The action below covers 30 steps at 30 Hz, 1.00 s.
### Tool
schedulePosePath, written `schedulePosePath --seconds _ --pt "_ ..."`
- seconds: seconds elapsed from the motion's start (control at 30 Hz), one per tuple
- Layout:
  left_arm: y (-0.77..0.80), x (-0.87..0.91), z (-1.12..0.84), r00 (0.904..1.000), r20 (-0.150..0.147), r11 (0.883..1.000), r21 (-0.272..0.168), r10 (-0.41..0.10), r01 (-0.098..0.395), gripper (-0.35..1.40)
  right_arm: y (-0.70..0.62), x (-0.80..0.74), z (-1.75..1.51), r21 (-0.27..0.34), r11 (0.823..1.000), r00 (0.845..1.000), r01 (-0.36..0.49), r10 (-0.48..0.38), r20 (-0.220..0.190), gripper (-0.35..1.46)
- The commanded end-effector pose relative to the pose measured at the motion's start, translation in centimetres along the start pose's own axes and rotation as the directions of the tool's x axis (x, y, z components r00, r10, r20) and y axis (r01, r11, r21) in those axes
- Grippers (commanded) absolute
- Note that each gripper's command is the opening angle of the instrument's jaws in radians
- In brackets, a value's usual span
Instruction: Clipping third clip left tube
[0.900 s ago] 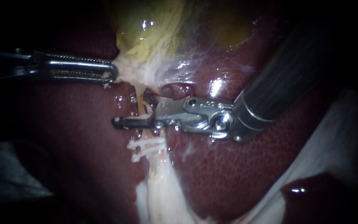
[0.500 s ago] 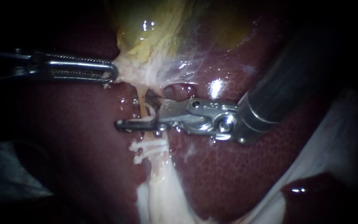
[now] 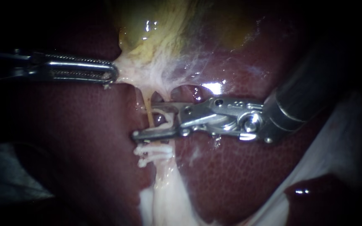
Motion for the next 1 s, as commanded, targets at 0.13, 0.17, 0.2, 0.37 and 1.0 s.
schedulePosePath --seconds 0.13,0.17,0.2,0.37,1.0 --pt "0.0 0.0 0.0 1.0 0.0 1.0 0.0 0.0 0.0 -0.35 0.01 0.0 0.0 0.055 0.998 0.999 -0.02 0.021 -0.026 0.48" --pt "0.0 0.0 0.0 1.0 0.0 1.0 0.0 0.0 0.0 -0.35 0.02 0.01 0.01 0.069 0.997 0.999 -0.027 0.029 -0.033 0.48" --pt "0.0 0.0 0.0 1.0 0.0 1.0 0.0 0.0 0.0 -0.35 0.03 0.01 0.01 0.086 0.996 0.999 -0.026 0.03 -0.043 0.48" --pt "0.0 0.0 0.0 1.0 0.0 1.0 0.0 0.0 0.0 -0.35 0.08 0.02 0.07 0.142 0.988 0.995 -0.053 0.065 -0.077 0.49" --pt "0.0 0.0 0.01 1.0 0.0 1.0 0.001 0.0 0.0 -0.35 0.12 0.1 0.27 0.234 0.969 0.984 -0.079 0.114 -0.14 0.49"
